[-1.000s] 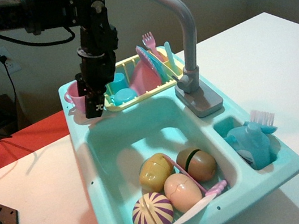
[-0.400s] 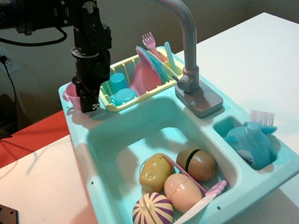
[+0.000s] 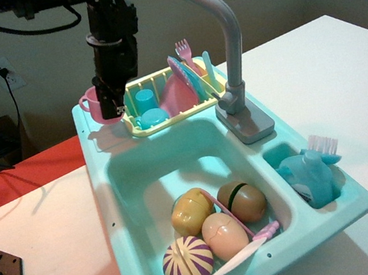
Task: Put cup from counter to sink
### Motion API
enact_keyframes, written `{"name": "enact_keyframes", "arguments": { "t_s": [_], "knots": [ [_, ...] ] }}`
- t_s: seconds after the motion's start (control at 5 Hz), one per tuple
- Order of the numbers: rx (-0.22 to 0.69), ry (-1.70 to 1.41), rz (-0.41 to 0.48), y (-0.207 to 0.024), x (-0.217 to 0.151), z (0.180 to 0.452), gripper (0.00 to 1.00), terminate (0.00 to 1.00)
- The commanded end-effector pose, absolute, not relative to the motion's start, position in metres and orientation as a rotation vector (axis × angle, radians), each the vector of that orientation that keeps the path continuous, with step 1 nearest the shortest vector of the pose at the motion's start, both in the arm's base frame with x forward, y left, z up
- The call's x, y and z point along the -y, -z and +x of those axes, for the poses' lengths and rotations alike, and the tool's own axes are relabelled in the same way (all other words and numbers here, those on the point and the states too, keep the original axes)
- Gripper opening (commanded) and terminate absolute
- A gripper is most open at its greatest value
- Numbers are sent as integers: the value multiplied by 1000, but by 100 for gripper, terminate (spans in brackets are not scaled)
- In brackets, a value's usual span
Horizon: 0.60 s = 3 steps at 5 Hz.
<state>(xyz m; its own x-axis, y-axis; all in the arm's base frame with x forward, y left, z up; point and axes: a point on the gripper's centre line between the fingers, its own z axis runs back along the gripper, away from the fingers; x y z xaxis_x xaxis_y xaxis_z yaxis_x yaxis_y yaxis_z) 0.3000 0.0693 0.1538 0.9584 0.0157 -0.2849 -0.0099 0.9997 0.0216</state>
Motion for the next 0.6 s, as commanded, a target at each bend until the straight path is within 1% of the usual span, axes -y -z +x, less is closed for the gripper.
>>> {"name": "enact_keyframes", "arguments": {
  "t_s": [0.0, 0.2, 0.4],
  "knots": [
    [-214, 34, 16, -177, -51, 323, 0, 0],
    [-209, 71, -4, -180, -27, 337, 0, 0],
    [-222, 109, -26, -174, 3, 343, 0, 0]
  ]
}}
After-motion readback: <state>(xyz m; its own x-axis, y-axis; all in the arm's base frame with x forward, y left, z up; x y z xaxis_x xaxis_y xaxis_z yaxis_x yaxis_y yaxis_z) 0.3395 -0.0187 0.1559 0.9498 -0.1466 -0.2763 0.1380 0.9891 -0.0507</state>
